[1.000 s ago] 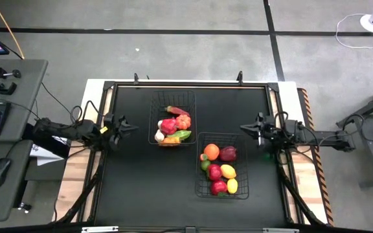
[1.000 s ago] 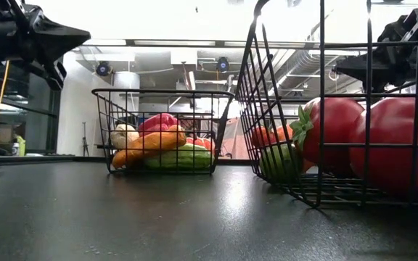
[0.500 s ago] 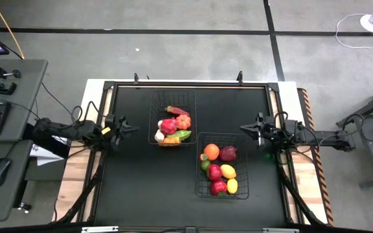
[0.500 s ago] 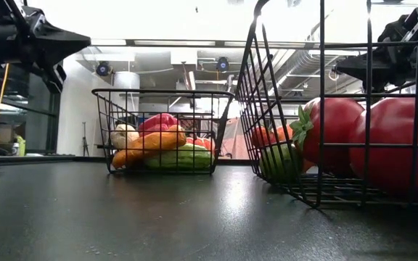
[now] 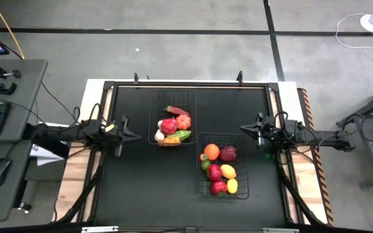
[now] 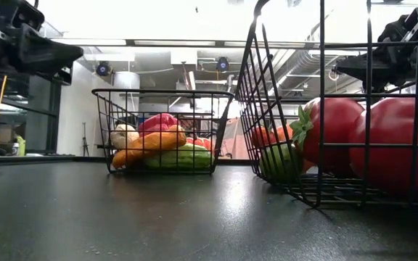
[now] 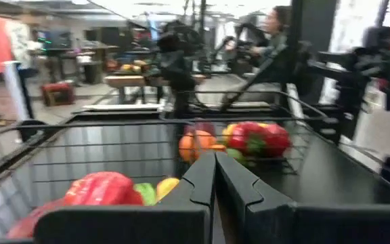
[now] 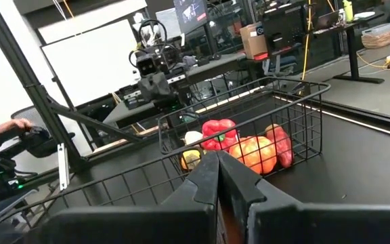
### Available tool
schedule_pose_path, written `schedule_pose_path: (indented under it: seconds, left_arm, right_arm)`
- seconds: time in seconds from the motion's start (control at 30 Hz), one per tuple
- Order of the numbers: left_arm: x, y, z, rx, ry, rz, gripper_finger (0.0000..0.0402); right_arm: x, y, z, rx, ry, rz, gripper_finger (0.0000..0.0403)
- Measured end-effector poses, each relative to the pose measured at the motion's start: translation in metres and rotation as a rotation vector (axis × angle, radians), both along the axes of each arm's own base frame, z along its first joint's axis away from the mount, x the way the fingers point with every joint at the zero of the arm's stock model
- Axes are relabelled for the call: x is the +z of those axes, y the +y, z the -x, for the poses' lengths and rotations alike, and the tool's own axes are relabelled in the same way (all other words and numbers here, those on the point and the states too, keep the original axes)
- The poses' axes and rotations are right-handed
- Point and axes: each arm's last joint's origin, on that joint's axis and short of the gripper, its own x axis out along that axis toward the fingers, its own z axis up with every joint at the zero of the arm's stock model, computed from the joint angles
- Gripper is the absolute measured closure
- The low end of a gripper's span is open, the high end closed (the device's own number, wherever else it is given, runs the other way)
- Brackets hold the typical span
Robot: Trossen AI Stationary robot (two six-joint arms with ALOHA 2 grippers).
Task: Sort produce into baskets
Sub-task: Return to Home Position
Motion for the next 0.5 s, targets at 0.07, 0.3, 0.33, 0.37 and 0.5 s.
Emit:
schedule_pose_path:
  seconds: [0.07, 0.3, 0.33, 0.37, 0.5]
  left_arm:
    - [-0.0004, -0.0006, 0.0000, -0.020, 0.005, 0.022, 0.0401]
    - [-0.0009, -0.0006, -0.0007, -0.020, 0.021, 0.176, 0.0401]
    - [-0.0015, -0.0006, -0.0008, -0.019, 0.027, 0.187, 0.0401]
    - [-0.0013, -0.0006, -0.0008, -0.020, 0.026, 0.194, 0.0401]
    - [-0.0013, -0.0005, -0.0008, -0.018, 0.025, 0.200, 0.0401]
  right_arm:
    - [0.0000, 0.0000, 0.0000, 0.000, 0.000, 0.000, 0.0402]
    - [-0.0001, 0.0000, 0.0000, 0.000, 0.000, 0.000, 0.0402]
    - [-0.0002, 0.0000, 0.0000, 0.000, 0.001, 0.000, 0.0402]
    - [-0.0002, 0.0000, 0.0000, 0.000, 0.001, 0.000, 0.0402]
    - [-0.0002, 0.0000, 0.0000, 0.000, 0.001, 0.000, 0.0402]
